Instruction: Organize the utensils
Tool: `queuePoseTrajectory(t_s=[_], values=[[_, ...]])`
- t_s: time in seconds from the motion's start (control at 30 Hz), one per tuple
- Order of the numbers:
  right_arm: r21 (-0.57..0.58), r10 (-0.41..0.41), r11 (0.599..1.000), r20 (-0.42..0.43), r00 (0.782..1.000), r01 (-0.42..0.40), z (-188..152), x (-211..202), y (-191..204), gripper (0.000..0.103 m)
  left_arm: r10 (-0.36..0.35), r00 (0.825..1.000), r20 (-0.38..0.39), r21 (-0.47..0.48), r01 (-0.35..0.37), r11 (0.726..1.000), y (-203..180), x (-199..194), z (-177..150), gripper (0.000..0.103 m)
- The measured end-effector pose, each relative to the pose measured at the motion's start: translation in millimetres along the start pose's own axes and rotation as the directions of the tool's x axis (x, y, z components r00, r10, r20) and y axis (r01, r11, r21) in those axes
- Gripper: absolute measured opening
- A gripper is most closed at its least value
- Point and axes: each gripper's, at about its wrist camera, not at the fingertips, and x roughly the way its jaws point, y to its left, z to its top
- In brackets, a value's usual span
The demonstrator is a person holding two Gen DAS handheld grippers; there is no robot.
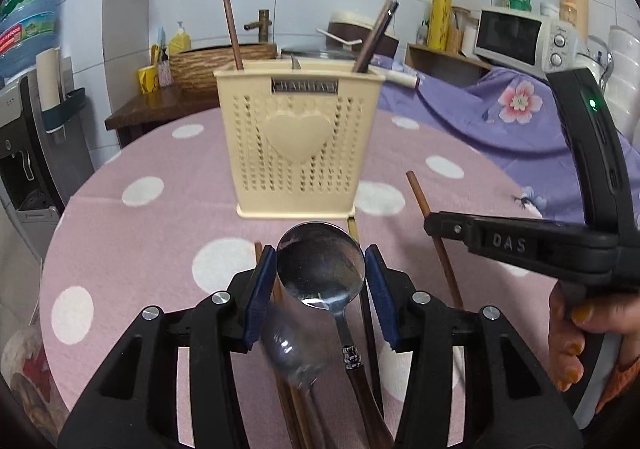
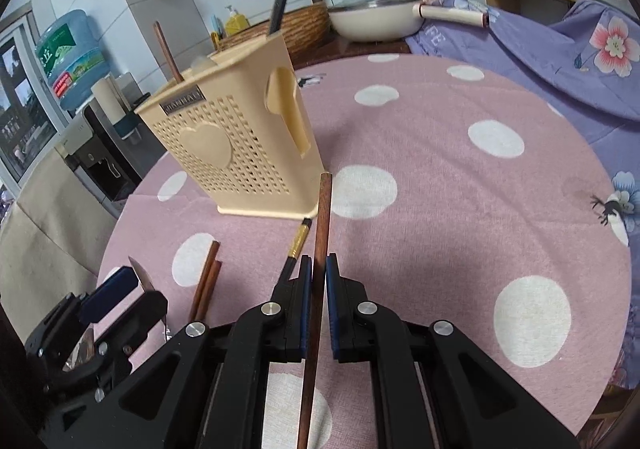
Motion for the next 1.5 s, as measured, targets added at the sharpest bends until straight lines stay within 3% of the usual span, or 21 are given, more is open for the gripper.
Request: queuePoseTrajectory(t_s=[0.1, 0.17, 0.43, 0.5, 0.57, 0.6, 0.8, 0.93, 1.07, 1.17, 1.33, 1.5], values=[[-0.006, 0.018, 1.000, 0.028, 0.999, -0.018, 7, -10, 3, 0.007, -0.019, 1.000, 0.020, -0.013, 0.019, 1.000, 4, -5, 12, 0.046], [-0.014, 0.026, 1.000, 0.048, 0.999, -0.026, 10, -17, 5, 0.007, -0.046, 0.999, 0.029, -0.019, 0.047, 0.999, 6, -8, 19, 0.021], [-0.050, 0.027, 0.998, 0.082, 0.996, -0.023, 17, -29, 9, 0.007, -0.014, 0.999, 0.031, 0.001, 0.014, 1.000, 9, -11, 33, 0.021], [-0.048, 0.023, 0.999, 0.081, 0.996, -0.019, 17, -28, 8, 0.007, -0.024, 1.000, 0.004, -0.037, 0.025, 0.999, 18, -6, 32, 0.028], [-0.043, 0.018, 0.999, 0.078, 0.997, -0.015, 16, -27, 7, 0.007, -0.012, 1.000, -0.029, -0.067, 0.010, 0.998, 23, 2, 31, 0.065], [-0.042, 0.013, 0.999, 0.078, 0.997, -0.010, 16, -27, 6, 0.007, -0.008, 0.999, -0.038, -0.074, 0.006, 0.997, 23, 6, 30, 0.071], [-0.022, -0.003, 1.000, 0.080, 0.997, 0.005, 15, -28, -4, 0.007, -0.002, 0.984, -0.178, -0.018, -0.001, 1.000, 0, 50, 33, 0.073], [-0.018, -0.020, 1.000, 0.094, 0.995, 0.022, 13, -34, -15, 0.007, -0.024, 0.948, -0.317, -0.031, 0.015, 0.999, -14, 89, 31, 0.073], [-0.002, -0.022, 1.000, 0.089, 0.996, 0.022, 12, -36, -25, 0.007, -0.008, 0.919, -0.394, -0.029, -0.004, 1.000, -22, 116, 29, 0.073], [0.003, -0.014, 1.000, 0.085, 0.996, 0.014, 11, -35, -30, 0.007, -0.006, 0.901, -0.433, -0.021, -0.004, 1.000, -29, 130, 28, 0.073], [0.004, 0.001, 1.000, 0.079, 0.997, -0.001, 9, -31, -30, 0.007, 0.015, 0.891, -0.453, -0.040, -0.037, 0.999, -26, 148, 33, 0.072], [0.006, 0.006, 1.000, 0.074, 0.997, -0.006, 9, -29, -32, 0.007, 0.066, 0.891, -0.450, 0.032, -0.058, 0.998, -32, 155, 36, 0.056]])
